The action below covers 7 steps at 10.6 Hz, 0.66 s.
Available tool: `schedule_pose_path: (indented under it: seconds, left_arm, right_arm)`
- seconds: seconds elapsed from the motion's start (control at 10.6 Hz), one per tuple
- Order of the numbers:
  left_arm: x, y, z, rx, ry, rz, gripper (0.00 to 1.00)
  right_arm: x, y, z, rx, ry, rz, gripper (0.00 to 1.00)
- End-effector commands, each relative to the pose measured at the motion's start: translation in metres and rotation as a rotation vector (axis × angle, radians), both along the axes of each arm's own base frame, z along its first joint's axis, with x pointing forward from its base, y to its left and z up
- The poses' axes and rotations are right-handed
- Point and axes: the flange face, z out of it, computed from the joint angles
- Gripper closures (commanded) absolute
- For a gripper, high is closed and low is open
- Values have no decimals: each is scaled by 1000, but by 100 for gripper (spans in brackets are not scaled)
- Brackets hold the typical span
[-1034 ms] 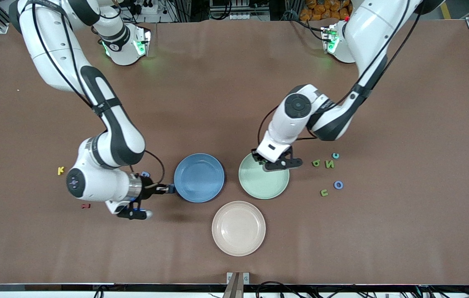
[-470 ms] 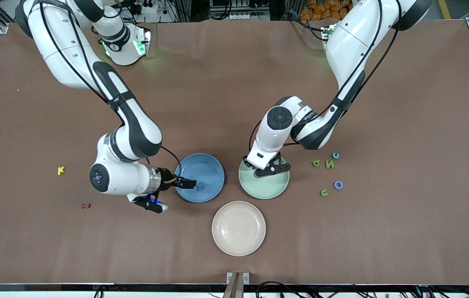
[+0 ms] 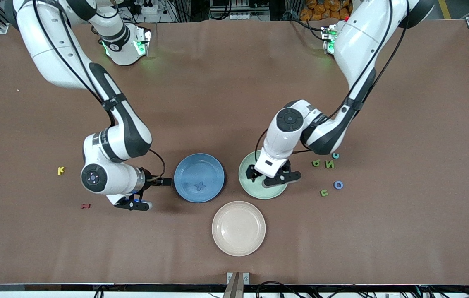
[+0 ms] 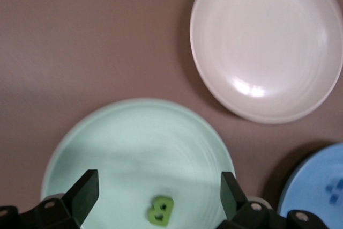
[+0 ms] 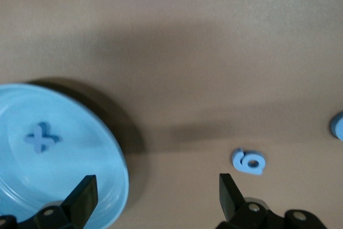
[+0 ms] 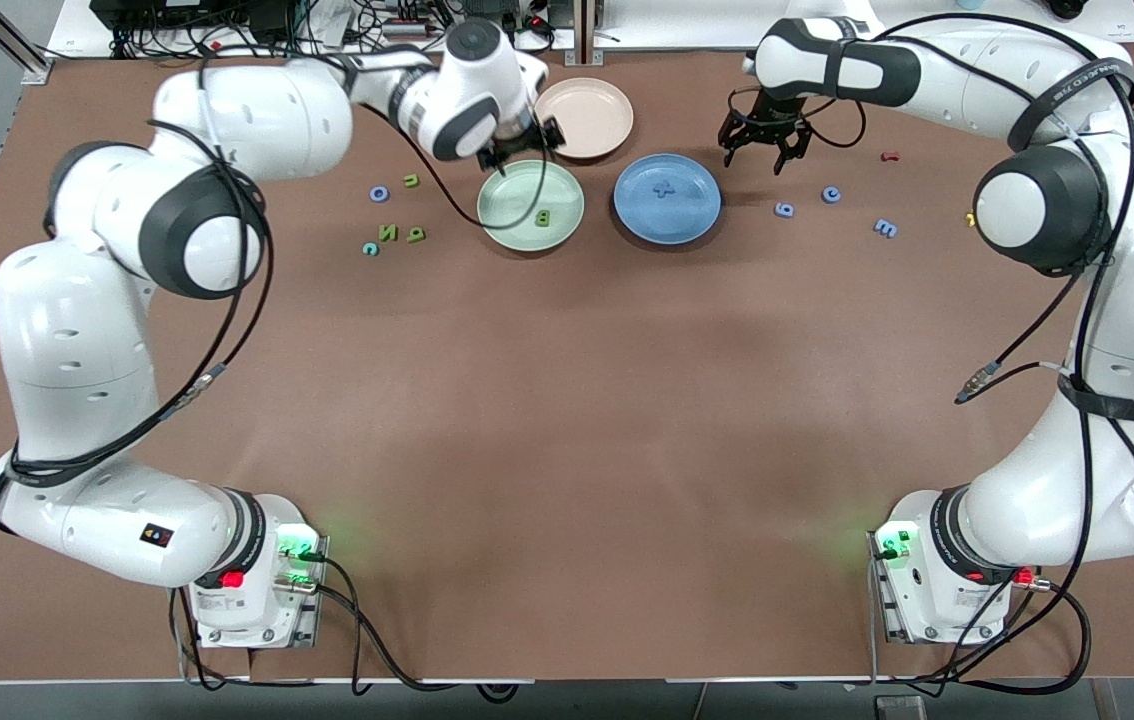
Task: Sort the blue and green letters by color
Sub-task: 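Move the left gripper to the green N while the right gripper reaches the 6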
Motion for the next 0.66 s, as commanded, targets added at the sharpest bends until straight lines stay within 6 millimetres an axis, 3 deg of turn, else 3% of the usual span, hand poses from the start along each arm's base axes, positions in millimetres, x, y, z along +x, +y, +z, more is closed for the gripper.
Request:
schedule_pose_path:
  seconds: [0.0,0.09,0.19,0.56]
  left_arm:
    - [26,60,89,111,-85,-34,0]
    - [31,80,118,140,-98,-44,0]
    - [35,100,151,159,-112,-40,0]
    - [29,199,260,96,-22,-89,0]
  right_arm:
    - [-53,-35,46,-81,-24,-7,0]
    - [-74,-41,59,-96,-46,-22,0]
    - [-82,-46,64,-112,-54,-96,0]
    - [-76,-50,58,-163,-71,-360,0]
